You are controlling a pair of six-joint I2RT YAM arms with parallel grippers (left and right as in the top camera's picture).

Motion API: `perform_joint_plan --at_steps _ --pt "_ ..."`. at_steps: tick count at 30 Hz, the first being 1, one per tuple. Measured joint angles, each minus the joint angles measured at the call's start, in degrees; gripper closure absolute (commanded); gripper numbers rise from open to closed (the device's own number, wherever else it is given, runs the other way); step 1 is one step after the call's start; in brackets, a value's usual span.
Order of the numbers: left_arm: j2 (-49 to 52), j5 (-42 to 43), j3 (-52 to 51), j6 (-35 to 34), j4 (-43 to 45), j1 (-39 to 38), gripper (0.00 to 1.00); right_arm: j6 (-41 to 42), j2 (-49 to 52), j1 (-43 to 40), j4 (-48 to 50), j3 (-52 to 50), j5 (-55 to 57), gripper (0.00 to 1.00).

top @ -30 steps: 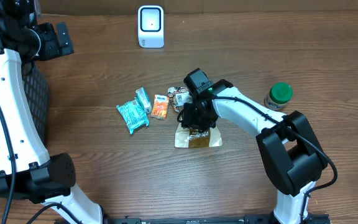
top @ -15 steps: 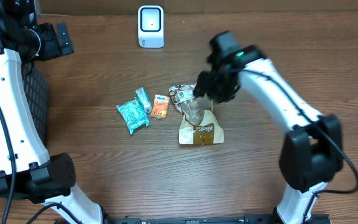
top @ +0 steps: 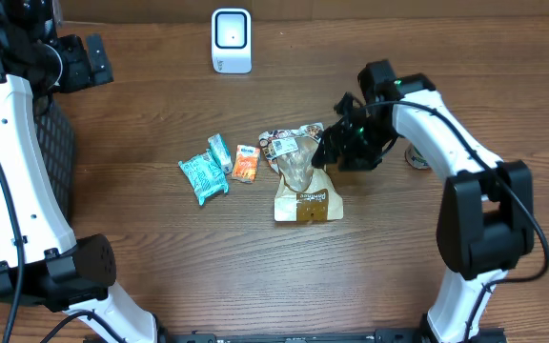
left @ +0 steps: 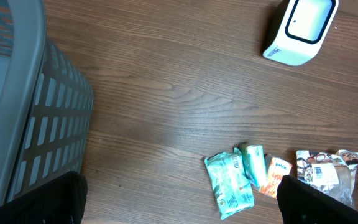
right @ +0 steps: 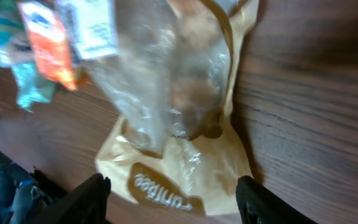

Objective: Scan the item barcode

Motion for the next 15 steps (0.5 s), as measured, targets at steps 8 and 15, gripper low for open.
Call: perform_joint_plan --at_steps 8,15 --pt "0.00 0.00 0.00 0.00 0.02 0.00 0.01 -2.86 3.89 -0.57 1.53 -2.03 -1.44 0.28" --pt "0.00 0.00 0.00 0.00 -0.02 0.00 0.01 -3.67 3.98 -1.07 4.66 -5.40 -2.58 0.28"
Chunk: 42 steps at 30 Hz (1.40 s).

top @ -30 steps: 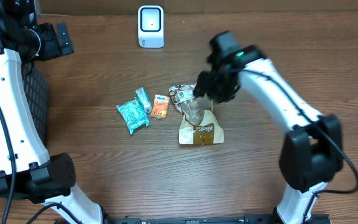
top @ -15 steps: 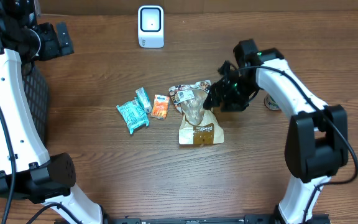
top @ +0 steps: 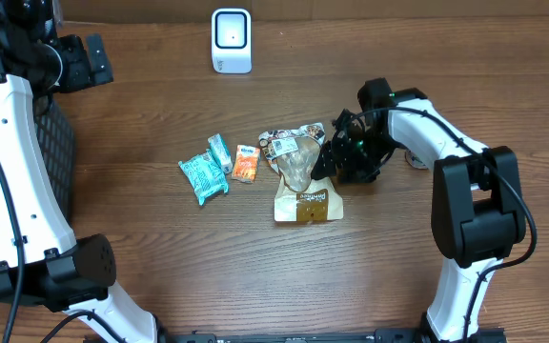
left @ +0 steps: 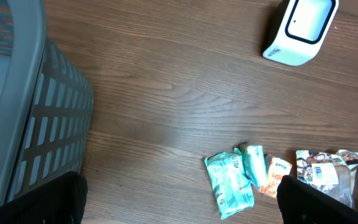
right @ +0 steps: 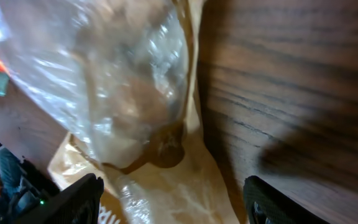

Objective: Scan the item barcode

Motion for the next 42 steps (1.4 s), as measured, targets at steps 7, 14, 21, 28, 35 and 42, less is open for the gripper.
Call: perform_joint_plan --at_steps 7,14,21,28,35,42 --pt "0.00 0.00 0.00 0.00 0.02 0.00 0.00 1.38 -0.63 0.22 7.26 -5.22 -4.57 0.33" --pt "0.00 0.00 0.00 0.00 0.02 0.00 0.00 8.24 -1.70 0.81 16.46 -9.88 -8.59 0.47" --pt "0.00 0.00 0.00 0.00 0.02 0.00 0.01 14.67 -1.70 0.90 19.10 -11.19 -8.66 0.57" --pt "0.00 0.00 0.00 0.00 0.02 0.00 0.01 20.11 -1.75 2.12 20.17 -11.19 -7.06 0.68" --pt "0.00 0.00 0.00 0.02 0.02 0.00 0.01 21.99 -1.75 2.99 20.92 -11.47 -5.46 0.96" --pt "0.00 0.00 0.00 0.00 0.02 0.00 0.01 21.38 -1.75 2.99 19.91 -10.91 -5.60 0.96"
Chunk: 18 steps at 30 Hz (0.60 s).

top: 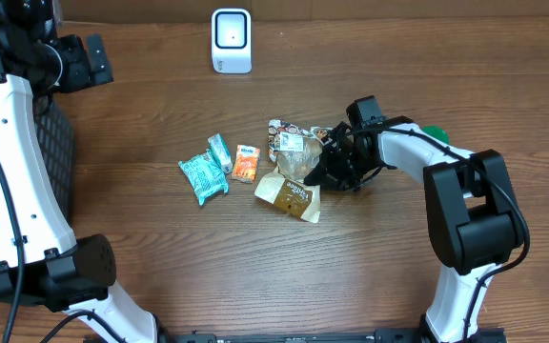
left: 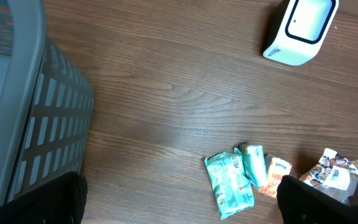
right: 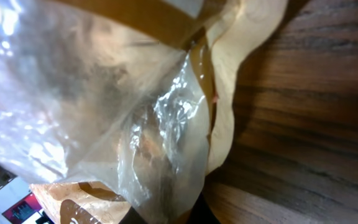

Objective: Scan the item barcode

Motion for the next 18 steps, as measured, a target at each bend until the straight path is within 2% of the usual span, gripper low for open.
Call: perform_joint_plan --at_steps 10,18 --pt "0.00 0.00 0.00 0.00 0.00 0.00 0.01 -5.75 -1.53 0.02 -6.86 4.74 6.08 0.96" --pt "0.00 0.00 0.00 0.00 0.00 0.00 0.01 -10.27 -12.11 0.00 -9.55 4.98 9.88 0.96"
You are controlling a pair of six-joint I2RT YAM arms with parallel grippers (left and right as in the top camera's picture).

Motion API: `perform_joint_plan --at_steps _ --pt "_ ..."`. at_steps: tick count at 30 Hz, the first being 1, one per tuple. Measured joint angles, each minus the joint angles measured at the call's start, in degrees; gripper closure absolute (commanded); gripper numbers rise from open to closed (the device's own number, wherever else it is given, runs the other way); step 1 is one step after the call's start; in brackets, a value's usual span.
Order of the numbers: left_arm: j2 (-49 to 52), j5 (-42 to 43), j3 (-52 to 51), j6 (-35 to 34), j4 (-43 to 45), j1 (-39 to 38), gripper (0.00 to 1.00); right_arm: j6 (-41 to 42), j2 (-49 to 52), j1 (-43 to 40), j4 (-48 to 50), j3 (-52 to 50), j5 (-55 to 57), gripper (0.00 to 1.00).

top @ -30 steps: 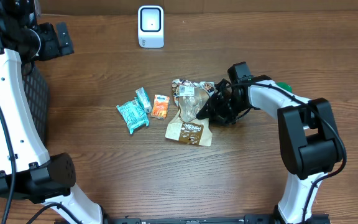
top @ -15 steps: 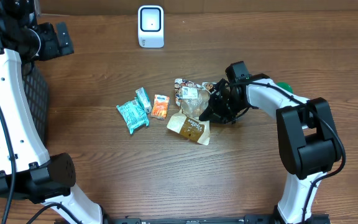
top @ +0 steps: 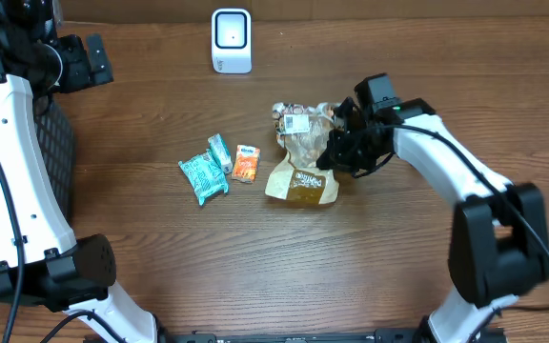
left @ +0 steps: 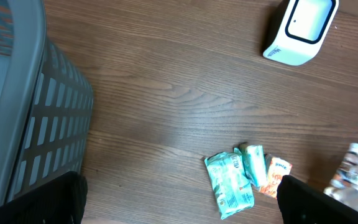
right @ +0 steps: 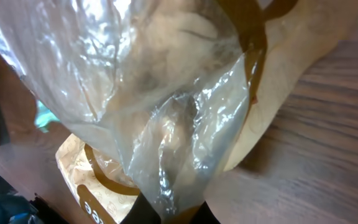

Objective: Scan the item barcode

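A bakery bag [top: 301,160] of clear plastic and tan paper, with a white barcode label near its top, hangs from my right gripper [top: 339,150], which is shut on the clear plastic at its right side. In the right wrist view the bag [right: 166,93] fills the frame, with the plastic pinched in my right gripper [right: 166,213]. The bag's blurred edge [left: 355,177] shows at the right of the left wrist view. The white scanner [top: 231,40] stands at the far edge, also seen from the left wrist [left: 300,28]. My left gripper [top: 82,59] is open at the far left, holding nothing.
Two teal packets [top: 204,176] and an orange packet [top: 246,163] lie to the left of the bag. A grey slatted basket [top: 57,143] stands at the left edge of the table, under my left arm.
The bag lay tilted on the table in my shut right gripper. Now it is raised and shifted a little toward the far side, its tan end hanging down. My left arm has not moved.
My right gripper was open beside the bag's right edge, while the bag lay flat. Then it was lower and closer against the bag. Then it was shut on the clear plastic, with the bag pulled askew. Now the bag hangs from it.
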Motion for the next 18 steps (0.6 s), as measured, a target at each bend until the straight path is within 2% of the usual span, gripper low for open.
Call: perform_joint_plan --at_steps 18 --pt "0.00 0.00 0.00 0.00 0.00 0.00 0.00 -1.36 -16.24 0.17 -7.56 2.14 0.39 0.96"
